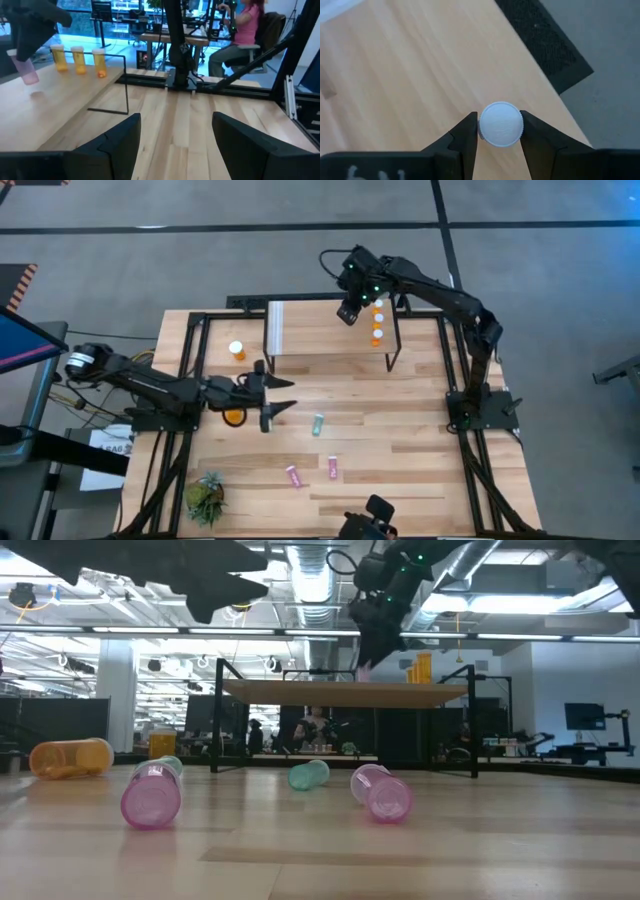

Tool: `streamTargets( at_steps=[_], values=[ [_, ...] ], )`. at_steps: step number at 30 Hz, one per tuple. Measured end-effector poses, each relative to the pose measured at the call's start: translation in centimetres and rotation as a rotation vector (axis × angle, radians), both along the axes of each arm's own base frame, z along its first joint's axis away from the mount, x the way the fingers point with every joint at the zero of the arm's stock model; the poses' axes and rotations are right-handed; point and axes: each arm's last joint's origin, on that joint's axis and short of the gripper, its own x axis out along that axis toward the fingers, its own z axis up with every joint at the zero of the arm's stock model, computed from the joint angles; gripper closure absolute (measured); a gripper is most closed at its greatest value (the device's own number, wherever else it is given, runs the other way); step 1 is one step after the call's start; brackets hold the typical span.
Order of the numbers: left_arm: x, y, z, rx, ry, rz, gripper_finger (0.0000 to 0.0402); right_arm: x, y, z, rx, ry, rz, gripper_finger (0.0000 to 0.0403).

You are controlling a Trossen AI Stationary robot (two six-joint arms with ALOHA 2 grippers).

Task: Pick and place medicine bottles onto shelf by color
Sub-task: Put the left pink pill bottle on the shelf

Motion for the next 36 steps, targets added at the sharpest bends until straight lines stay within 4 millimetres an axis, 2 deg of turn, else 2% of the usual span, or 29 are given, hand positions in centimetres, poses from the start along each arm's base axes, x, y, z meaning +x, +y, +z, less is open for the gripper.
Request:
streamTargets(
  at_steps=[23,36],
  values=[
    [-0.3,-0.1,-0.1,-0.028,-0.003,-0.004,0.0169,0.0,-0.4,0.1,-0.016,-0.022,-0.017,0.0249],
    [-0.3,-0.1,-0.1,-0.035,-0.003,-0.006,0.0169,-0.1,-0.5,-1.8,0.009,0.019,-0.014,0.0234]
  ],
)
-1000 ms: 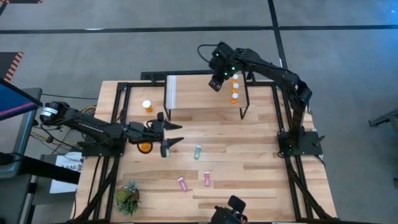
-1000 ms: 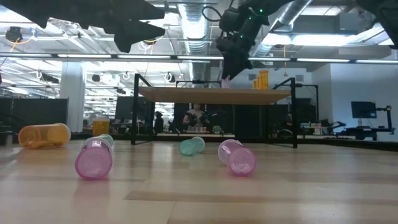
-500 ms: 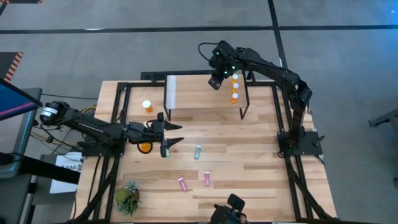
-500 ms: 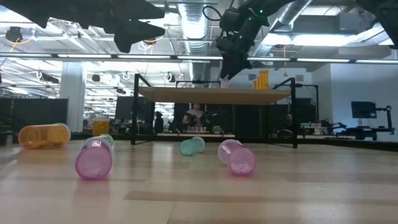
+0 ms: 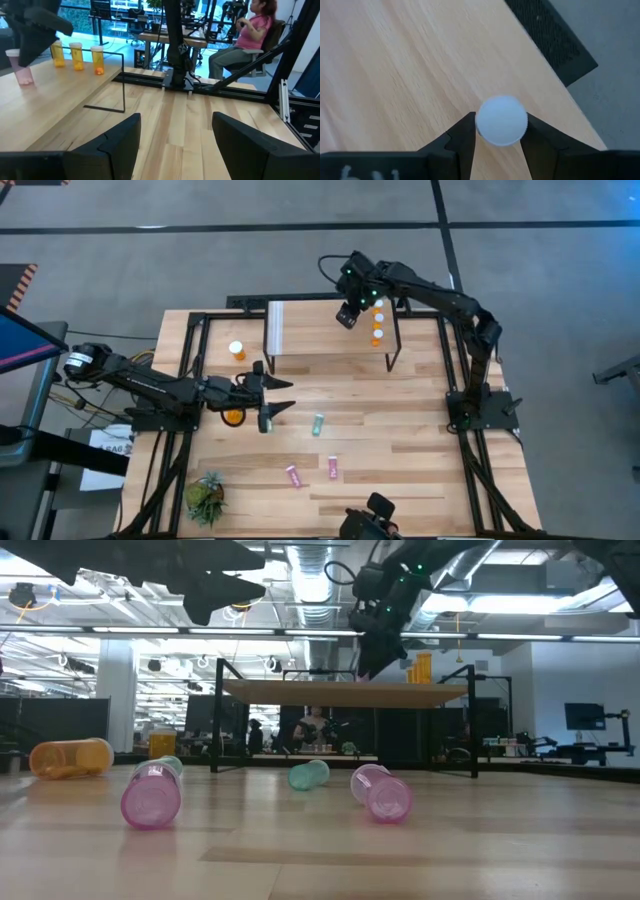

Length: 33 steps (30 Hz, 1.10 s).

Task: Pick and place medicine bottles onto shelf by color
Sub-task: Put the left pink pill bottle on the shelf, then put the left pink pill bottle on the shelf aligned with the other pink pill bottle

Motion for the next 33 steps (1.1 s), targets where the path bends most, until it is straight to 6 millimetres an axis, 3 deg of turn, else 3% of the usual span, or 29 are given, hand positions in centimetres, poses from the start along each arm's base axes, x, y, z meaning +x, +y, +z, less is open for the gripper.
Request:
streamTargets(
  at_steps=[23,29,33],
  values=[
    [0.0,0.0,0.0,-0.002,0.002,-0.013,0.0169,-0.4,0.5,-0.1,0.024,0.037,0.008,0.0127],
    [0.0,0.0,0.0,-0.003,0.003,-0.013,0.0169,-1.4,1.0,0.9,0.043,0.075,0.017,0.0125],
    [0.0,0.0,-0.1,-0.004,0.004,-0.012,0.0169,-1.7,1.7,3.1,0.034,0.063,0.027,0.0125]
  ],
)
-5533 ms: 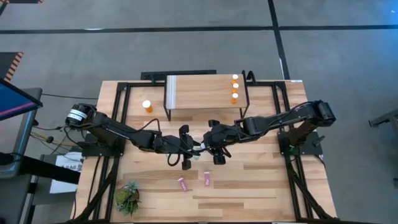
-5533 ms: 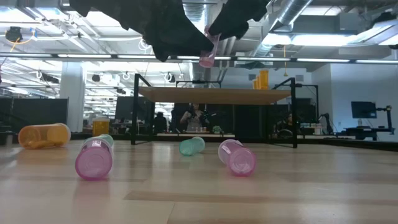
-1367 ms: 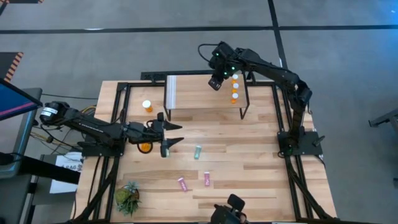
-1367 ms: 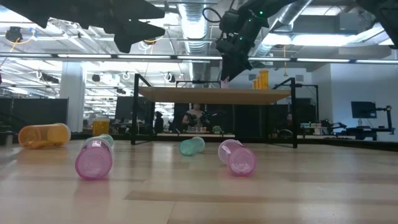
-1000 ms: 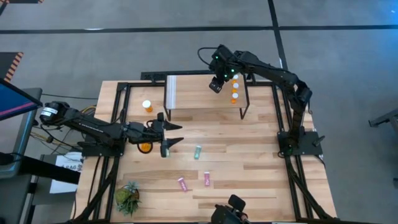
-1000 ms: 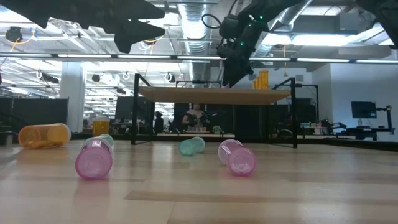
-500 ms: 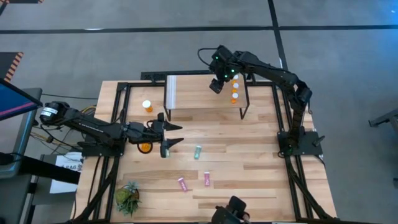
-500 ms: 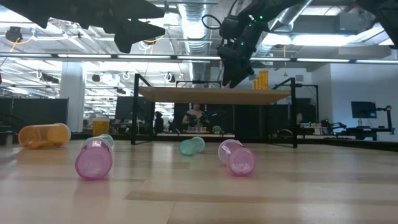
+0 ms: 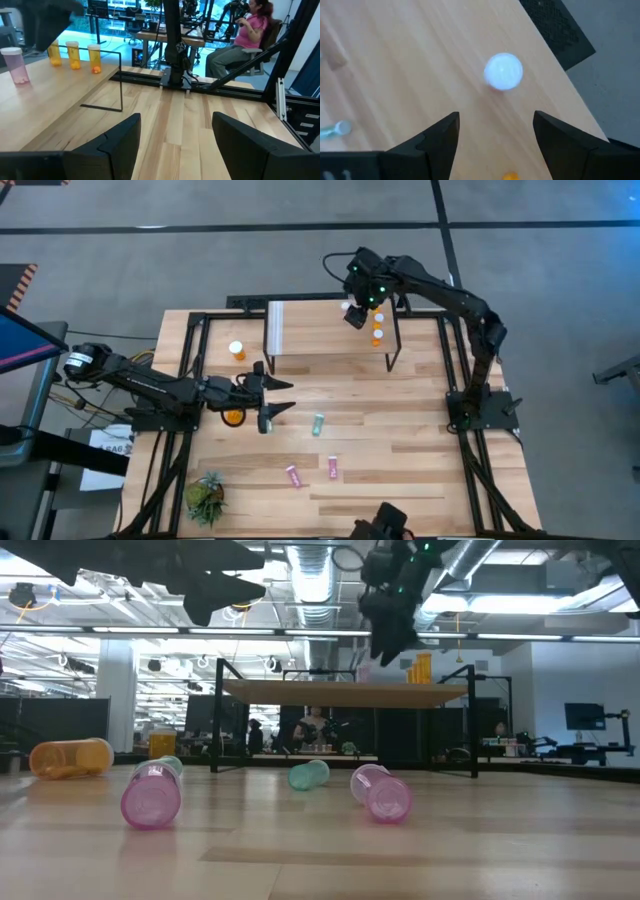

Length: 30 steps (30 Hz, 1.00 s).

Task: Pick and place medicine bottles onto shelf by color
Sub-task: Put the left pink pill bottle on the shelf aligned with the other pink pill bottle

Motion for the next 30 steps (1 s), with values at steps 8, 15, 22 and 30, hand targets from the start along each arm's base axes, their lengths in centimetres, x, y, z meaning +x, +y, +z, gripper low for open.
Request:
streamTargets(
  at_steps=[8,15,22,30],
  values=[
    [0.0,-0.1,-0.1,-0.019,0.01,-0.014,0.0169,-0.6,3.5,4.4,0.057,0.033,0.009,0.0126],
    [-0.1,0.0,-0.5,-0.036,0.048,-0.013,0.0169,-0.4,10.2,5.9,0.045,0.122,0.114,0.0126],
    [-0.1,0.0,-0.5,-0.04,0.047,-0.013,0.0169,-0.7,19.5,8.6,0.008,0.004,0.35,0.0126],
    [-0.1,-0.1,-0.5,-0.072,0.039,-0.008,0.0169,-0.4,27.5,9.5,-0.117,-0.118,0.503,0.0126]
  ],
)
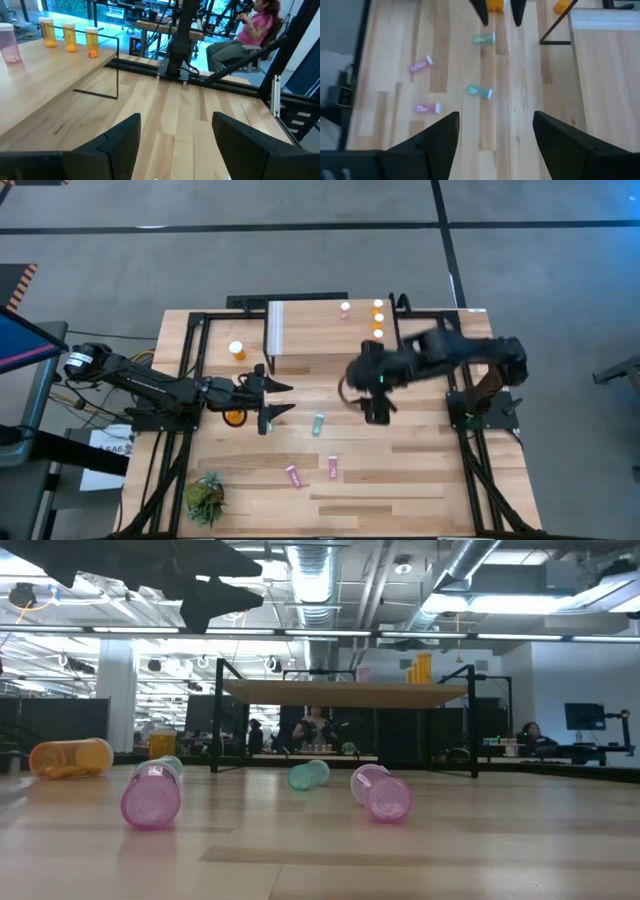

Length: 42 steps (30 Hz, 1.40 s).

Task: Pick and place medicine bottles onto shelf by color
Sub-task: Put the left pink pill bottle on the shelf aligned with the other pink pill bottle

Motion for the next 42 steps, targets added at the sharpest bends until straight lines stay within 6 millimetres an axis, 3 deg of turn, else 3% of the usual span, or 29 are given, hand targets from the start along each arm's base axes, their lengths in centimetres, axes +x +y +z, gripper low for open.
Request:
streamTargets(
  at_steps=[4,8,14,20,31,35,42],
  values=[
    [0.0,-0.3,0.0,-0.001,-0.001,-0.011,0.0169,1.0,2.7,-2.0,-0.09,0.02,0.015,0.0126],
    [0.0,-0.2,0.1,0.0,-0.006,0.009,0.0169,2.2,4.5,-6.3,-0.08,0.061,0.109,0.0126],
    [-0.1,-0.2,-0.1,0.003,0.005,0.01,0.0169,2.8,4.9,-14.0,-0.005,0.08,0.139,0.0126],
    [-0.1,-0.2,-0.2,0.007,0.023,0.011,0.0169,1.3,4.3,-19.2,0.074,-0.053,0.139,0.0127],
    [-0.1,-0.1,-0.1,0.012,0.012,0.047,0.0169,-4.3,2.9,-23.0,0.298,-0.406,0.053,0.0127],
    [-0.1,-0.4,0.4,0.006,-0.046,0.083,0.0169,-4.7,3.3,-24.2,0.349,-0.503,0.072,0.0127],
    [-0.1,-2.2,1.7,-0.038,-0.09,-0.008,0.0169,-4.6,3.6,-25.3,0.361,-0.468,0.068,0.0127]
  ],
)
